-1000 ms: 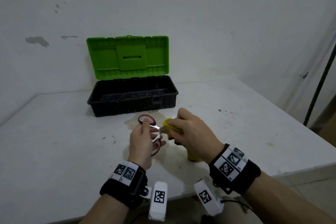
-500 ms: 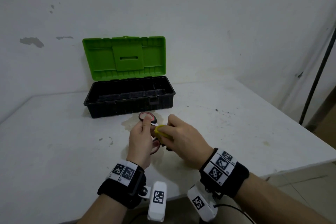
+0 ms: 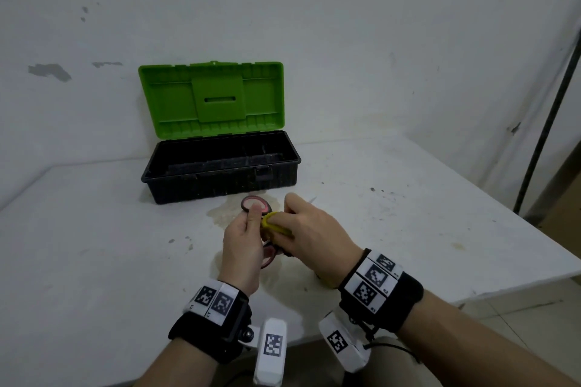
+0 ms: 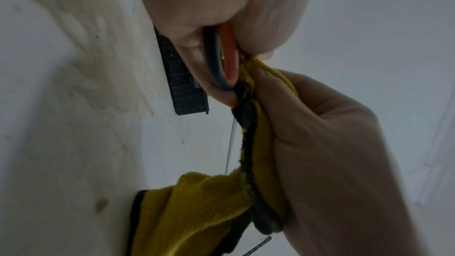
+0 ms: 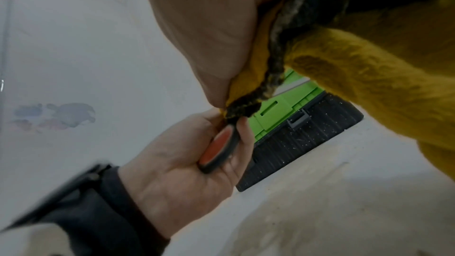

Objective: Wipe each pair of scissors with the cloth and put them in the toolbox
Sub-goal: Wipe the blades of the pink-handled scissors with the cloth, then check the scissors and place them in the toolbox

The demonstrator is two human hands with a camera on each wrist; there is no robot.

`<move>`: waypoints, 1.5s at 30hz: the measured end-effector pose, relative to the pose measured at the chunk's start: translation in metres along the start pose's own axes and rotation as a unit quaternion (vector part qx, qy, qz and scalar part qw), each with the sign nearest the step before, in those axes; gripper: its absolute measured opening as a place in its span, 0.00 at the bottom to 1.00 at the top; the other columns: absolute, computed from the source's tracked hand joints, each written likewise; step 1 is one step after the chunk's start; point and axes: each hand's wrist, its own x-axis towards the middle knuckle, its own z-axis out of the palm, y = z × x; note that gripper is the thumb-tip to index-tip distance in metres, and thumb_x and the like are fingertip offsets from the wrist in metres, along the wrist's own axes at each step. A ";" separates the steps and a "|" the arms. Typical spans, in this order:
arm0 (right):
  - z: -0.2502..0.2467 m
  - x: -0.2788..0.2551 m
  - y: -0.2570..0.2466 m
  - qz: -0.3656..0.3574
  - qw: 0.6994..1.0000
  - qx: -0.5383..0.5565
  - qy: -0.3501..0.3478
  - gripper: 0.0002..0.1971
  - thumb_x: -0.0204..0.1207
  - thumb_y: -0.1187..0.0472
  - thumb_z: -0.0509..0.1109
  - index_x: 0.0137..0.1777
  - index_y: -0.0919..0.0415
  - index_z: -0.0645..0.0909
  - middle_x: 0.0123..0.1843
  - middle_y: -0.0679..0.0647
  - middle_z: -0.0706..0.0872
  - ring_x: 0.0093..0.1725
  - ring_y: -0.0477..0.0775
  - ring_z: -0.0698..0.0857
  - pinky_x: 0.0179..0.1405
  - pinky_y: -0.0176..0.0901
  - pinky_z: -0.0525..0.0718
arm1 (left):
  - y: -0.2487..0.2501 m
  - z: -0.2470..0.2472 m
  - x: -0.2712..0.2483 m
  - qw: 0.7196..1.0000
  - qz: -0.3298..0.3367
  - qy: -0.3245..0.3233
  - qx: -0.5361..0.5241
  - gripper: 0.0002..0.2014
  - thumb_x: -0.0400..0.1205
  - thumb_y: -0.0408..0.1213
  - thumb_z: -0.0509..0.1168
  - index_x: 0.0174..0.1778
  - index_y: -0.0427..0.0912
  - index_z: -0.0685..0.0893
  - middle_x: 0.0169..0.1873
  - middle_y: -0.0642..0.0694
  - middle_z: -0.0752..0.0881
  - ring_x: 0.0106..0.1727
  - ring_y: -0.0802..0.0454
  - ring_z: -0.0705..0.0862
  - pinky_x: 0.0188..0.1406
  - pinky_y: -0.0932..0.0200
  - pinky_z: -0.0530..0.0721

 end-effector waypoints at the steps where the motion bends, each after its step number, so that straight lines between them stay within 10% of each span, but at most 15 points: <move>1: -0.001 -0.001 0.003 0.004 1.000 -0.001 -0.003 0.10 0.81 0.51 0.68 0.48 0.57 0.85 0.42 0.51 0.69 0.33 0.50 0.69 0.26 0.51 0.78 | 0.000 -0.001 0.001 1.000 -0.003 0.013 -0.005 0.25 0.89 0.54 0.57 0.43 0.35 0.85 0.36 0.37 0.87 0.38 0.42 0.89 0.34 0.48 0.89; 10: 0.001 -0.011 0.000 0.010 0.999 0.038 0.012 0.11 0.83 0.51 0.65 0.52 0.57 0.84 0.43 0.50 0.70 0.32 0.53 0.76 0.29 0.54 0.82 | 0.002 0.004 0.004 0.999 -0.032 0.025 -0.021 0.22 0.89 0.53 0.57 0.43 0.39 0.85 0.34 0.41 0.89 0.38 0.42 0.89 0.34 0.50 0.88; 18: -0.006 -0.008 0.073 0.190 0.981 0.022 0.034 0.11 0.80 0.57 0.69 0.41 0.61 0.86 0.40 0.52 0.71 0.34 0.54 0.76 0.35 0.45 0.75 | 0.013 -0.010 0.009 0.998 -0.030 0.056 -0.031 0.20 0.89 0.51 0.60 0.44 0.38 0.85 0.38 0.41 0.80 0.34 0.49 0.81 0.27 0.56 0.88; 29: -0.016 0.005 0.156 0.310 0.946 0.033 0.083 0.12 0.81 0.55 0.68 0.56 0.60 0.88 0.46 0.55 0.78 0.44 0.54 0.77 0.44 0.42 0.72 | 0.025 -0.013 0.035 0.994 -0.036 0.097 -0.048 0.20 0.89 0.52 0.57 0.45 0.39 0.83 0.43 0.44 0.83 0.38 0.49 0.82 0.31 0.54 0.88; 35: 0.018 0.018 0.173 0.321 0.944 0.016 -0.072 0.15 0.83 0.49 0.65 0.63 0.55 0.84 0.58 0.55 0.82 0.57 0.61 0.83 0.56 0.52 0.81 | 0.024 0.009 0.036 0.991 -0.061 0.093 -0.072 0.20 0.89 0.53 0.57 0.47 0.39 0.83 0.43 0.41 0.81 0.41 0.47 0.82 0.29 0.56 0.88; 40: 0.012 0.019 0.152 0.304 0.936 -0.083 -0.160 0.25 0.82 0.40 0.59 0.76 0.48 0.72 0.71 0.51 0.77 0.69 0.57 0.77 0.74 0.63 0.64 | 0.023 0.013 0.039 0.989 -0.062 0.095 -0.095 0.21 0.89 0.52 0.58 0.50 0.36 0.84 0.43 0.41 0.83 0.36 0.48 0.84 0.31 0.54 0.90; 45: -0.024 -0.003 0.091 0.302 0.938 0.101 -0.138 0.18 0.78 0.34 0.62 0.41 0.45 0.83 0.35 0.40 0.82 0.39 0.44 0.80 0.44 0.39 0.77 | 0.032 0.017 0.044 0.986 -0.051 0.101 -0.124 0.20 0.90 0.52 0.57 0.49 0.38 0.83 0.45 0.40 0.86 0.36 0.48 0.88 0.33 0.55 0.90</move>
